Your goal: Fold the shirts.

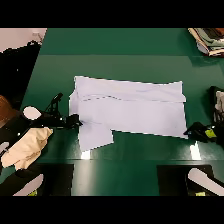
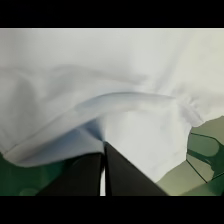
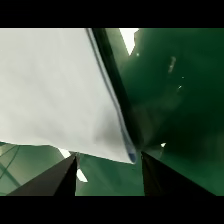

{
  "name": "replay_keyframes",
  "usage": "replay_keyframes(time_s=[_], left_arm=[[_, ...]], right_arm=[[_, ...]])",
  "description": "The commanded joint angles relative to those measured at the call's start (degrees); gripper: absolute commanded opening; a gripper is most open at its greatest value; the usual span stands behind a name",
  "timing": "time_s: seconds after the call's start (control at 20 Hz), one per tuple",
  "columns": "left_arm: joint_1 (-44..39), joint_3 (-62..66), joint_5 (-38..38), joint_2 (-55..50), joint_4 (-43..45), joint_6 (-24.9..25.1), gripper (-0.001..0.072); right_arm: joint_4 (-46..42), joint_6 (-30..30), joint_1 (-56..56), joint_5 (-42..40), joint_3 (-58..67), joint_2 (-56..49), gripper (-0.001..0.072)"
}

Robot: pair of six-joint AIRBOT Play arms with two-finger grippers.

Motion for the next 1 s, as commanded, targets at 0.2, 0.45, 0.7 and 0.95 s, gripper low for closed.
replay_keyframes(time_s=[0.2,0.45,0.7,0.95], left_arm=[[0.0,0.72,-3.41,0.04,0.96,0.87,0.0025],[0.0,1.42,-13.09,9.62,8.92,-3.98,0.0024],[0.0,1.51,-28.92,22.25,8.9,-10.23,0.0025],[0.0,8.7,-20.59,23.21,10.08,-11.21,0.0024]], right_arm=[[1.55,-1.18,4.98,-4.39,1.9,-0.81,0.0018],[1.44,-1.18,5.42,3.74,5.2,9.84,0.0018],[-4.72,0.63,5.42,11.96,5.16,21.64,0.0017],[-4.07,2.62,10.19,10.71,9.79,19.96,0.0017]])
